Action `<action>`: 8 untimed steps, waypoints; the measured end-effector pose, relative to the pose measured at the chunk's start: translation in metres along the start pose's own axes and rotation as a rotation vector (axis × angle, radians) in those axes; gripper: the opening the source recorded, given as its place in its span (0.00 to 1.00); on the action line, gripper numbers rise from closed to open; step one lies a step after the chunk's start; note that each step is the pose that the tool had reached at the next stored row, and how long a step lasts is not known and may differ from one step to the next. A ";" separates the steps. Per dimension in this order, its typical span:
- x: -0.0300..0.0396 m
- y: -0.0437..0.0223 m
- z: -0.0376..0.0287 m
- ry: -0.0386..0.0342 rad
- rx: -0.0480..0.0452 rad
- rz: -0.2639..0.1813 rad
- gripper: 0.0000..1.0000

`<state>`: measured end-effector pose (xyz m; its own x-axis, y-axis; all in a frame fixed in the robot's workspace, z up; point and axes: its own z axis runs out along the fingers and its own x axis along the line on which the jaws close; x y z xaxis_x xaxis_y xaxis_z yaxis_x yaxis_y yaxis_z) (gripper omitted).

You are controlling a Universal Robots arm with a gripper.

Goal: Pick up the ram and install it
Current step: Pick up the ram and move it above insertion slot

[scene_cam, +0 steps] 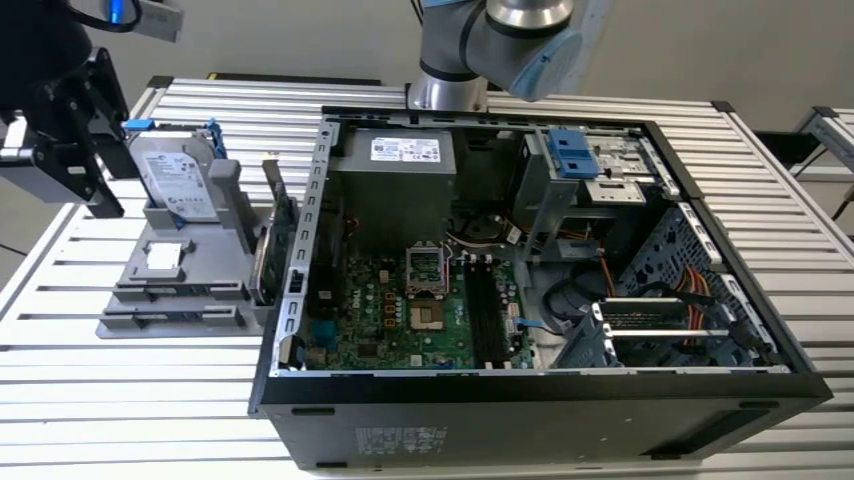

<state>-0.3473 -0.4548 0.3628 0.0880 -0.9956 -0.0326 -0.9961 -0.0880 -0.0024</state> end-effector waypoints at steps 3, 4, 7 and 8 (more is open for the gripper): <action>0.0001 0.0000 0.0018 0.0002 0.0000 0.000 1.00; 0.0001 0.0000 0.0024 0.0002 0.0000 0.000 1.00; 0.0001 0.0000 0.0044 0.0003 0.0000 0.000 1.00; 0.0002 0.0000 0.0049 0.0003 -0.0001 0.000 1.00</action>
<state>-0.3472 -0.4548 0.3578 0.0880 -0.9956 -0.0322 -0.9961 -0.0879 -0.0024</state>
